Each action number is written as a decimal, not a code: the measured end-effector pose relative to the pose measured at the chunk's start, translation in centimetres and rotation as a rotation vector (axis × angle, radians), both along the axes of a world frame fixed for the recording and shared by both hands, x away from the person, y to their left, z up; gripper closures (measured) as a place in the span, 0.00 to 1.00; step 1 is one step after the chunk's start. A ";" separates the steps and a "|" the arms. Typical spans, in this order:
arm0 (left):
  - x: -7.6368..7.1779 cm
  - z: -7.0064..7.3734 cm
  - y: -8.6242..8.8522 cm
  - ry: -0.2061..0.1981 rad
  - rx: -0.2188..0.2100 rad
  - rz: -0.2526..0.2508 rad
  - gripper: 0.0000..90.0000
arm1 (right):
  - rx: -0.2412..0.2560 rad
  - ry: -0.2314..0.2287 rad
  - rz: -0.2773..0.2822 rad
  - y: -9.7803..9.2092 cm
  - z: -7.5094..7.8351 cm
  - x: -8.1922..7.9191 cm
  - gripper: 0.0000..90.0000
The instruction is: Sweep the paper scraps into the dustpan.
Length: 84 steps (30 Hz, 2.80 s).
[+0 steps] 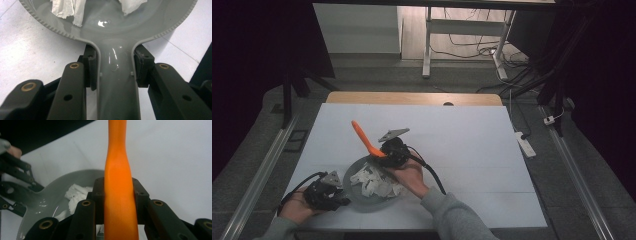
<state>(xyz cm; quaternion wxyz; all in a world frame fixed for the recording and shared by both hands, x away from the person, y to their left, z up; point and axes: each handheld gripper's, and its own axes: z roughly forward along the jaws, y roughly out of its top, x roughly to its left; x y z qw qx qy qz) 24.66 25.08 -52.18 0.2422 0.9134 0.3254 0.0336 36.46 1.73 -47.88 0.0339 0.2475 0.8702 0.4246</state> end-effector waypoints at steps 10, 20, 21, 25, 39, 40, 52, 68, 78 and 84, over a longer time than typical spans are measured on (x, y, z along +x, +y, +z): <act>0.2 0.0 -0.6 0.001 -0.001 -0.001 0.69 | 0.068 -0.072 -0.178 -6.7 2.7 2.8 0.78; 0.3 0.0 -0.8 0.000 -0.001 -0.002 0.69 | -0.081 -0.094 -0.313 -10.4 0.6 5.5 0.78; 0.3 0.0 -0.8 0.000 0.000 -0.002 0.69 | -0.091 -0.087 -0.317 -10.4 0.3 5.6 0.78; 0.4 0.0 -0.8 -0.001 -0.003 -0.003 0.69 | -0.127 -0.062 -0.296 -9.9 -0.9 5.3 0.78; 0.4 0.0 -0.9 0.000 0.000 -0.003 0.69 | -0.086 0.001 -0.131 -4.1 -1.8 1.2 0.78; 0.5 0.0 -0.9 0.000 0.001 -0.002 0.69 | -0.067 0.017 -0.110 -3.4 -1.8 0.9 0.78; 0.5 0.0 -0.9 -0.001 -0.003 -0.003 0.69 | 0.069 0.007 -0.049 -1.5 0.4 -0.5 0.78; 0.5 0.0 -1.0 0.000 -0.001 -0.002 0.69 | -0.029 -0.057 -0.269 -8.0 0.2 4.5 0.78; 0.5 0.0 -1.0 -0.001 -0.002 -0.001 0.69 | -0.086 -0.038 -0.189 -4.6 -2.0 3.8 0.78; 0.5 0.0 -1.0 -0.002 -0.004 0.002 0.69 | -0.038 0.020 -0.111 -2.2 -2.2 2.2 0.78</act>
